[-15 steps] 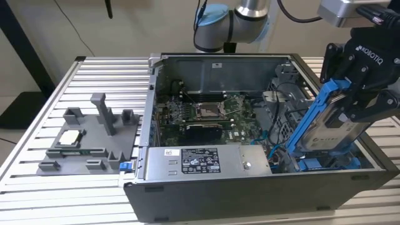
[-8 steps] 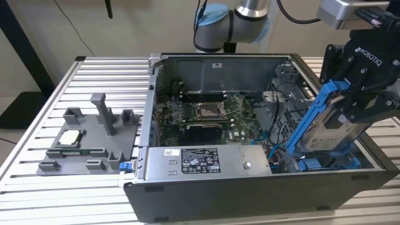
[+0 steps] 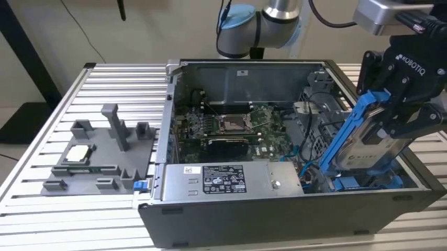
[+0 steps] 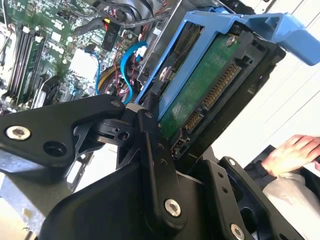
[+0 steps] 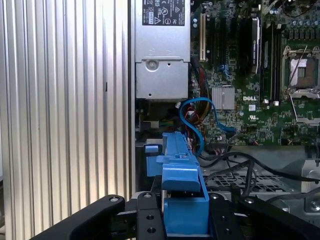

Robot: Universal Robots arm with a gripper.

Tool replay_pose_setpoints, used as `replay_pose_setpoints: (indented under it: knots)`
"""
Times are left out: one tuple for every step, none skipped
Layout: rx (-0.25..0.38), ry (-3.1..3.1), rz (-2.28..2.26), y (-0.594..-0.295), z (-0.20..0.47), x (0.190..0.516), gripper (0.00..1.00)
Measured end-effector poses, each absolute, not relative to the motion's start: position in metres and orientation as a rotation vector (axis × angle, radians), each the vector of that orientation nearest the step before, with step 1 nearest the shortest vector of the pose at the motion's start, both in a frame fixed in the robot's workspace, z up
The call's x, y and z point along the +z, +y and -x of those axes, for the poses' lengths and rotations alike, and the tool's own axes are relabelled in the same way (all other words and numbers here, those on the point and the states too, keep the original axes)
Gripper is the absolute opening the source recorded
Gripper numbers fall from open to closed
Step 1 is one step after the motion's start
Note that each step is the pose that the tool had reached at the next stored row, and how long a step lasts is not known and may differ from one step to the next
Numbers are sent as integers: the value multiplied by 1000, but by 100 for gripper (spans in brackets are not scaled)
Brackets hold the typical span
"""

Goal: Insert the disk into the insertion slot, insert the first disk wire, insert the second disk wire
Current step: 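Insert the disk into the insertion slot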

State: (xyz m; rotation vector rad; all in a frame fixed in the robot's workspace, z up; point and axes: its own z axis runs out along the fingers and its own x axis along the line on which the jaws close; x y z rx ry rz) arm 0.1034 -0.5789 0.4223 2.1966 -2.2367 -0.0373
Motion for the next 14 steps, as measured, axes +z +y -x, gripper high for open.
replay_pose_setpoints:
  knots:
    - [-37, -2237, -2197, -579, -103, 422, 33]
    - [-37, -2237, -2197, -579, -103, 422, 33]
    - [-37, -2237, -2197, -579, -103, 421, 33]
    - [-37, -2237, -2197, -579, -103, 421, 33]
    - [-37, -2237, -2197, -579, -103, 421, 33]
    - [-37, -2237, -2197, -579, -103, 420, 33]
    - [-38, -2237, -2197, -579, -103, 420, 33]
    - [-38, -2237, -2197, -579, -103, 419, 33]
    - [-38, -2237, -2197, -579, -103, 419, 33]
    - [-38, -2237, -2197, -579, -103, 418, 33]
    - [-39, -2237, -2197, -579, -103, 418, 33]
    - [-39, -2237, -2197, -579, -104, 417, 33]
    - [-39, -2237, -2198, -579, -104, 417, 33]
    - [-39, -2238, -2198, -579, -104, 416, 33]
